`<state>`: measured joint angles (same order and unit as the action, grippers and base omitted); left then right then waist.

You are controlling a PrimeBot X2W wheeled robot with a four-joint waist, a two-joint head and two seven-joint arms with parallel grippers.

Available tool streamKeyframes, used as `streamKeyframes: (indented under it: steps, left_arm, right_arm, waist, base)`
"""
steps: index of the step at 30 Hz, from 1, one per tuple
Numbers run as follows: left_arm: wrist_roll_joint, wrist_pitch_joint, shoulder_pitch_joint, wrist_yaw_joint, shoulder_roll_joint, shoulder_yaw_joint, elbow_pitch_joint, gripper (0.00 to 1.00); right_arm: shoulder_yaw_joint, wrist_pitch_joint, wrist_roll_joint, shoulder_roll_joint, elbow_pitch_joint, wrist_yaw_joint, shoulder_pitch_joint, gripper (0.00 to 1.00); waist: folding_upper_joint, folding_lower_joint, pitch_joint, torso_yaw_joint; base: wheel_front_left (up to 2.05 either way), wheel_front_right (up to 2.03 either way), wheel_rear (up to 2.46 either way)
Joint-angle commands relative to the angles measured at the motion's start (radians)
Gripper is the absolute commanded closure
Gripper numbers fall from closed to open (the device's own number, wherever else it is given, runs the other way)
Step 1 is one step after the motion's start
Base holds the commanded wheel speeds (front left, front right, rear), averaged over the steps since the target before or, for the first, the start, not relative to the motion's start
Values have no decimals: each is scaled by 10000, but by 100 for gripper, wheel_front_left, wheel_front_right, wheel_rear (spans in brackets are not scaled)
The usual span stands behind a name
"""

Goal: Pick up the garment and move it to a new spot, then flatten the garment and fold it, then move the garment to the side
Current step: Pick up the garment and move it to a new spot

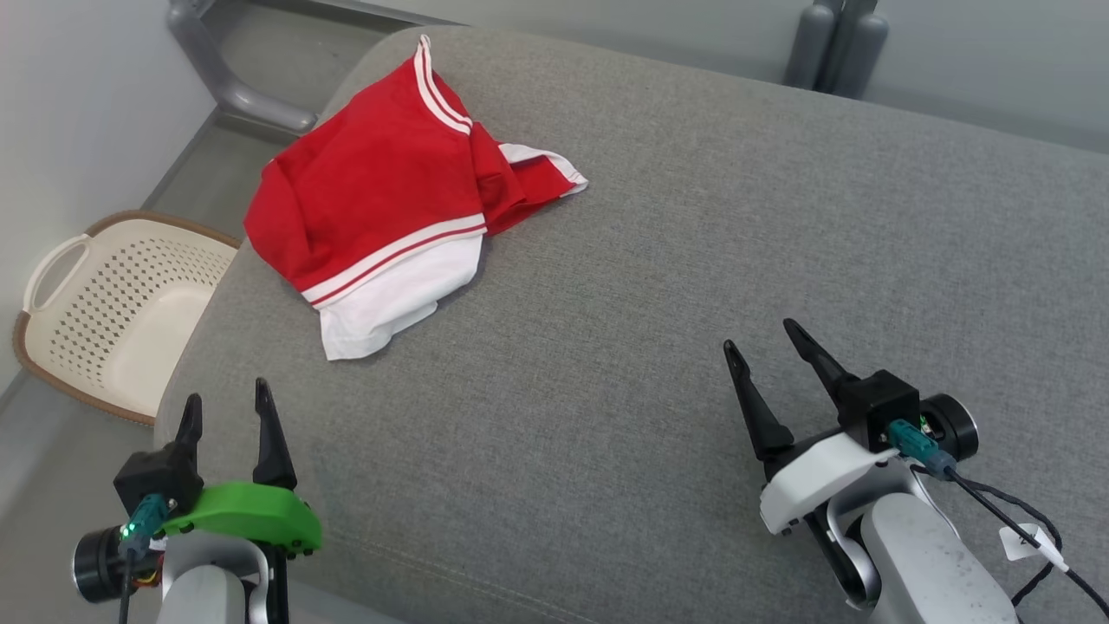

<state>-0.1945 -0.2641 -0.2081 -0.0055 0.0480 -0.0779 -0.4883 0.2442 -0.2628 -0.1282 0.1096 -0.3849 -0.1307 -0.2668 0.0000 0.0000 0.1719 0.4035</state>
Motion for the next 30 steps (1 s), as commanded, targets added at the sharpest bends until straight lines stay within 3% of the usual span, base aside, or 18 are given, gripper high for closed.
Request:
streamKeyframes:
  steps: [1, 13, 25, 30]
  left_arm:
    - [-28, -7, -336, -68, 44, 43, -56, 0]
    - [438, -7, -2394, -307, 90, -780, -775, 0]
    - [881, -7, -4104, 330, 373, -1894, -1834, 0]
    - [887, -7, -4491, 875, 574, -2432, -2637, 0]
  right_arm:
    - [30, -30, 38, 102, 74, -1, -204, 0]
    - [643, -30, 64, 492, 621, -1, -1023, 0]
    - [966, -30, 2, 658, 789, -1, -1465, 0]
    - [1037, -30, 7, 660, 854, -1, -1589, 0]
  waist:
    - [0, 0, 550, -415]
    - [0, 0, 2000, -1447]
    - [0, 0, 2839, -2100]
    - [0, 0, 3036, -2315]
  base:
    - [0, 0, 0]
    - [0, 0, 0]
    - [0, 0, 0]
    - [0, 0, 0]
